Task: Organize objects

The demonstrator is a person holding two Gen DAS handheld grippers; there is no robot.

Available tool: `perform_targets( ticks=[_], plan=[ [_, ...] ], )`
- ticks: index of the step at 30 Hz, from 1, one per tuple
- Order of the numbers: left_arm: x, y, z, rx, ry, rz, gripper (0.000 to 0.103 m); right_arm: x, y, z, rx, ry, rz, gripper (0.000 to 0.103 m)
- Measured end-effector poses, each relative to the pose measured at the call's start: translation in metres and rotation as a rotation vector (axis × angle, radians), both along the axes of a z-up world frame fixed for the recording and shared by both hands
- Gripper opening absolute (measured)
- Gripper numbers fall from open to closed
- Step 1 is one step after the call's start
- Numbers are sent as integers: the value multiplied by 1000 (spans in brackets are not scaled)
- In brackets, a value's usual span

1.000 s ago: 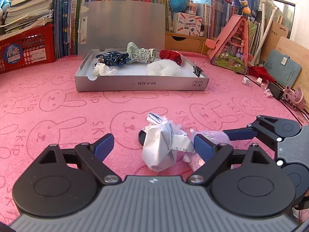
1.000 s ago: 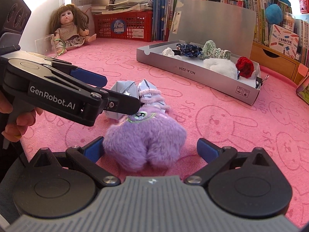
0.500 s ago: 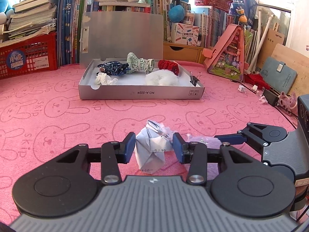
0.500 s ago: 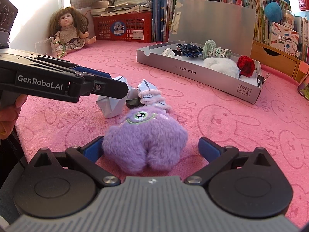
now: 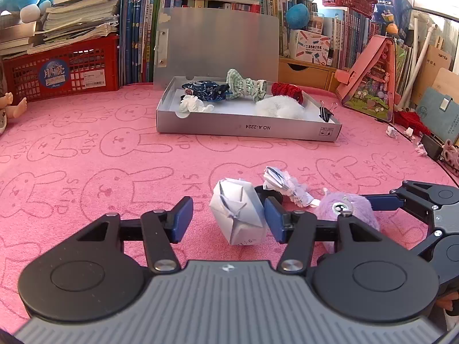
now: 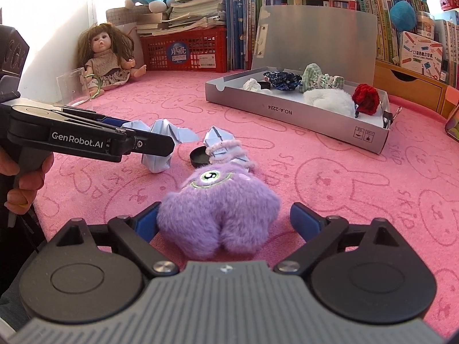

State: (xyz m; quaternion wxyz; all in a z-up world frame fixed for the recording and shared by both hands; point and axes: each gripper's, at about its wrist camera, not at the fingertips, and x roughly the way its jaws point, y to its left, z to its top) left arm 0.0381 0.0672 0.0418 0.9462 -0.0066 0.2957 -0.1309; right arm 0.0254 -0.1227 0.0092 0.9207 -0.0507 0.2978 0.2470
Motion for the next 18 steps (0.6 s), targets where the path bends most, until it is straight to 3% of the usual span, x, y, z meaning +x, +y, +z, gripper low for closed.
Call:
perform_targets(
  ticks=[9,12,14,18],
  plan=[
    [7,-14,-11,4,12,-1,67,-5,1,0,0,-19,6,87],
    [8,-18,-12,6,11,-12,58,-7,1,1,2,-31,16,82],
    [7,-19,-13,-6,13,-21,45,-8,1,1,3,-41,23,79],
    [5,-22,-10,3,1,-23,39,-10,0,3,10,-54,15,77]
  ],
)
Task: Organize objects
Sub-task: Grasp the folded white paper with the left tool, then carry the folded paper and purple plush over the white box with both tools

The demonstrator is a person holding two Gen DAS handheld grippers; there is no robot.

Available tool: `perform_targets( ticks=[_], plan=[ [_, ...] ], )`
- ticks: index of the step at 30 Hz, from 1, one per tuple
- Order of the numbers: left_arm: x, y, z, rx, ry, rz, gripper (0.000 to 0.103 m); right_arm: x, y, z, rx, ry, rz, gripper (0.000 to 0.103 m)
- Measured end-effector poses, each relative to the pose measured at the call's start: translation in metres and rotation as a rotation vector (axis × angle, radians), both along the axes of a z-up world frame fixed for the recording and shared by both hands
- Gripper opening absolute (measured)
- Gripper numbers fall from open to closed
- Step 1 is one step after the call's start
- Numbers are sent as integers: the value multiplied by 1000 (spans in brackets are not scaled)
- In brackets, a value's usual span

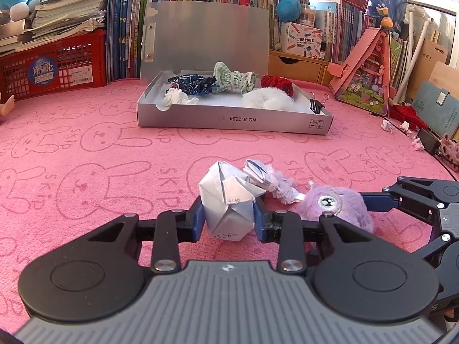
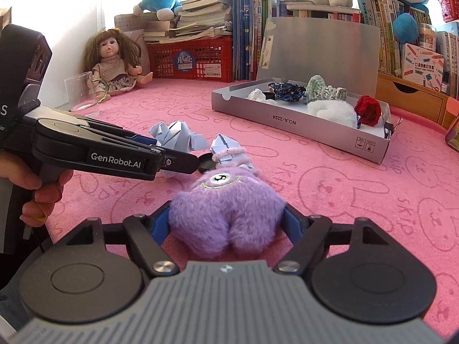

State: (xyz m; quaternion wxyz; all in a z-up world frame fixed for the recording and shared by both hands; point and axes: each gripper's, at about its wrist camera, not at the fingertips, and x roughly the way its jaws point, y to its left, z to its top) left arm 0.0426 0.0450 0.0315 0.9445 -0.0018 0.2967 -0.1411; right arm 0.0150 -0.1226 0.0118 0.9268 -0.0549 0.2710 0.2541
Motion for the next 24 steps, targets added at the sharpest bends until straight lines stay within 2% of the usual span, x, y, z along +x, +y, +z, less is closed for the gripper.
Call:
perform_targets(
  ticks=[5,12,24],
  plan=[
    [-4,0,11,8,-34,-11,39,1,-7,5,51,3,-32,77],
    [2,3,20,7,-43,13,39,5,-8,17,35,-44,-67,77],
    [41,2,38,2,-46,44,39,45,-26,39,45,-53,-211,77]
  ],
)
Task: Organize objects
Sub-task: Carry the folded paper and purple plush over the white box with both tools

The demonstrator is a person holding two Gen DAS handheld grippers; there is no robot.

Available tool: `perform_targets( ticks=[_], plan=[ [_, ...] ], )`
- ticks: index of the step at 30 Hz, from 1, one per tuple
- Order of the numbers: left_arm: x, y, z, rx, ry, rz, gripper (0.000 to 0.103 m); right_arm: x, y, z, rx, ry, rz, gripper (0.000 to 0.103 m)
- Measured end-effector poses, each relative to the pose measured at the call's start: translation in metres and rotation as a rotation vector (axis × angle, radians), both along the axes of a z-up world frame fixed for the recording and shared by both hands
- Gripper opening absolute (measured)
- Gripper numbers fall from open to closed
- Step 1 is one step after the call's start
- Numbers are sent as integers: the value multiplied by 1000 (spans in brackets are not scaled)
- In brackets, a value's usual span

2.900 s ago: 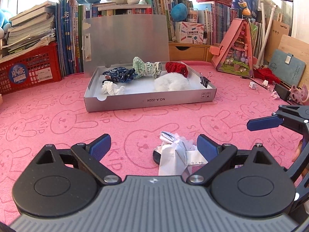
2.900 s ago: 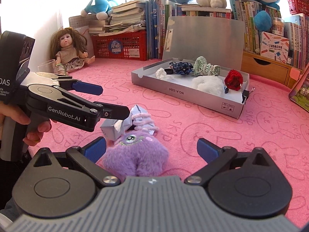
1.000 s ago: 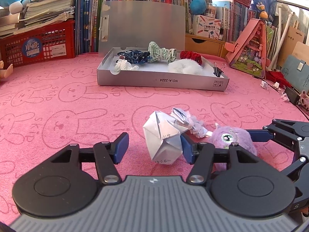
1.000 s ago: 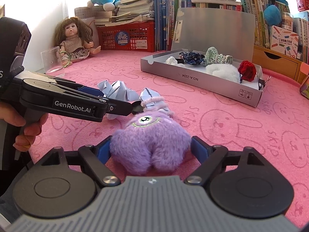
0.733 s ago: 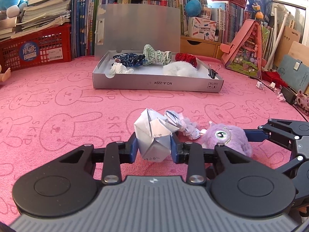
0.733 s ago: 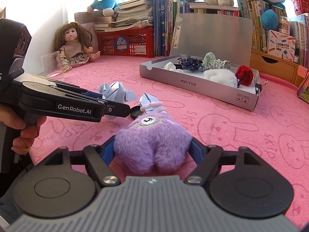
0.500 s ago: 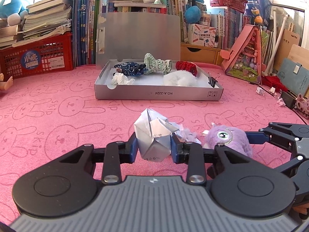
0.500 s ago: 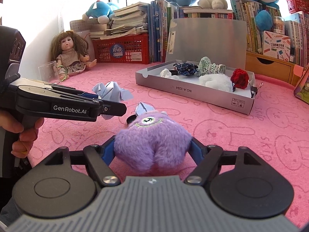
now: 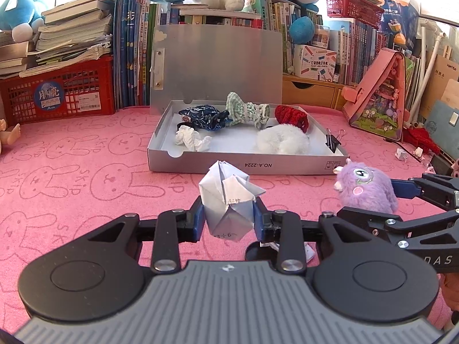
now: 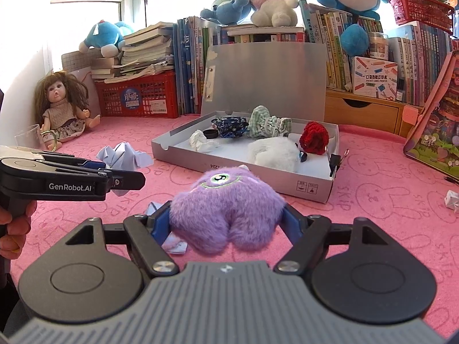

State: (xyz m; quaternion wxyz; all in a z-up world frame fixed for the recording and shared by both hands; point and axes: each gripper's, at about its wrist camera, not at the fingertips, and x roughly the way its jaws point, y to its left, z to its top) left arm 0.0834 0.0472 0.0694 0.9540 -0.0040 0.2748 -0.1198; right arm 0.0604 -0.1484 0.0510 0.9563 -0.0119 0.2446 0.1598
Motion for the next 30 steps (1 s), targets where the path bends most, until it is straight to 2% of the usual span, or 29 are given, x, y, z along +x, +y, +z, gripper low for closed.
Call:
perform_targets(
  ticks=[8,17,20,23,30],
  plan=[
    [33,-2,16,8,-27,18,39,33,-13,15,12,11,-77,77],
    [85,-3,25,27,-59,62,39,82,-16,32,67,9,-84,77],
    [108,-3,21,18,-47,64,39,103,-15,36,80,13,-83,77],
    [133,0,12,-28,-8,62,39,126,-13,40,70,16,-87,77],
    [162,-8,-5,-1,28,49,39,178,-4,37,49,68,-120,77]
  ],
)
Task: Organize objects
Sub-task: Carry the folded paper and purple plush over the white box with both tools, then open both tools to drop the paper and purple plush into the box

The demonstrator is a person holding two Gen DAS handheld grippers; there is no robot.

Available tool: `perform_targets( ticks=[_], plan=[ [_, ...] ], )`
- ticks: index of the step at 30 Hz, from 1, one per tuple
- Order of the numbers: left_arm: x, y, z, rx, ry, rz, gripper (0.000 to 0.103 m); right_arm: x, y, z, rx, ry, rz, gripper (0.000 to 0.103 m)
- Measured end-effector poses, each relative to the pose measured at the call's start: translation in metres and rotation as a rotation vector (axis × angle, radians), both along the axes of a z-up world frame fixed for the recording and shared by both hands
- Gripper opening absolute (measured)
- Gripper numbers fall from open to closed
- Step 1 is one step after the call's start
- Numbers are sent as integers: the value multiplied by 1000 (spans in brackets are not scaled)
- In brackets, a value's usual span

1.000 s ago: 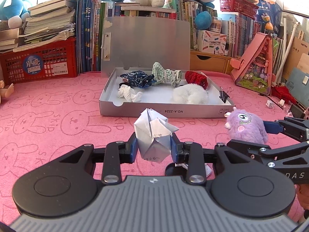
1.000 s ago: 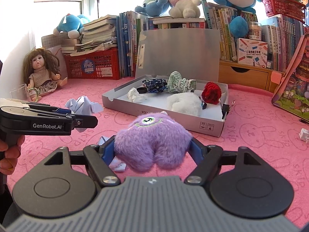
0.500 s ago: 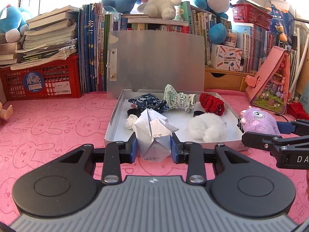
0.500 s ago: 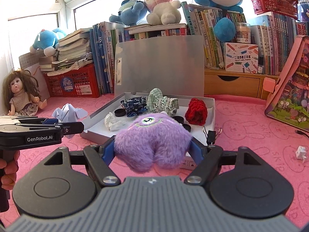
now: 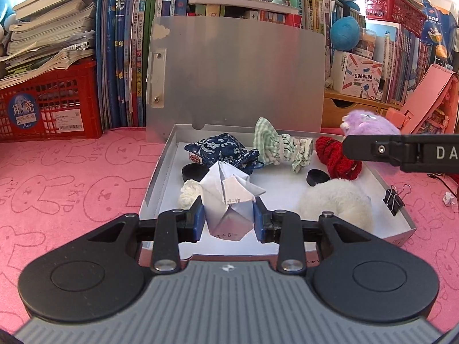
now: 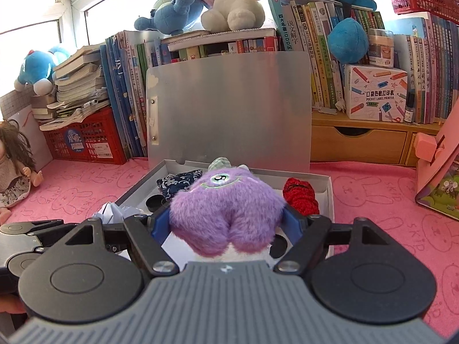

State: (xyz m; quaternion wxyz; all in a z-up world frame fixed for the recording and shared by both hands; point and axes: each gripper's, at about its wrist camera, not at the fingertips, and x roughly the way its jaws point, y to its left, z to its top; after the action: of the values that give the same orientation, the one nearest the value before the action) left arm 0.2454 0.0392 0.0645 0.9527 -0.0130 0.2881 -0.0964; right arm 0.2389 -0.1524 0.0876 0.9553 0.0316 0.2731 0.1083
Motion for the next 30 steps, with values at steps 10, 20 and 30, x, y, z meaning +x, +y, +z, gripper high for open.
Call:
perform_targets(
  ticks=[10,20,30],
  plan=[
    [26,2,-20,29,44,7,39,36,20,-26,17,83,9,77],
    [46,-2,-33,68,55,22,39,59,32,-38,6,137,17,77],
    [50,-3,-36,77,41,29,39,66,31,-55,17,175,5,77]
  ],
)
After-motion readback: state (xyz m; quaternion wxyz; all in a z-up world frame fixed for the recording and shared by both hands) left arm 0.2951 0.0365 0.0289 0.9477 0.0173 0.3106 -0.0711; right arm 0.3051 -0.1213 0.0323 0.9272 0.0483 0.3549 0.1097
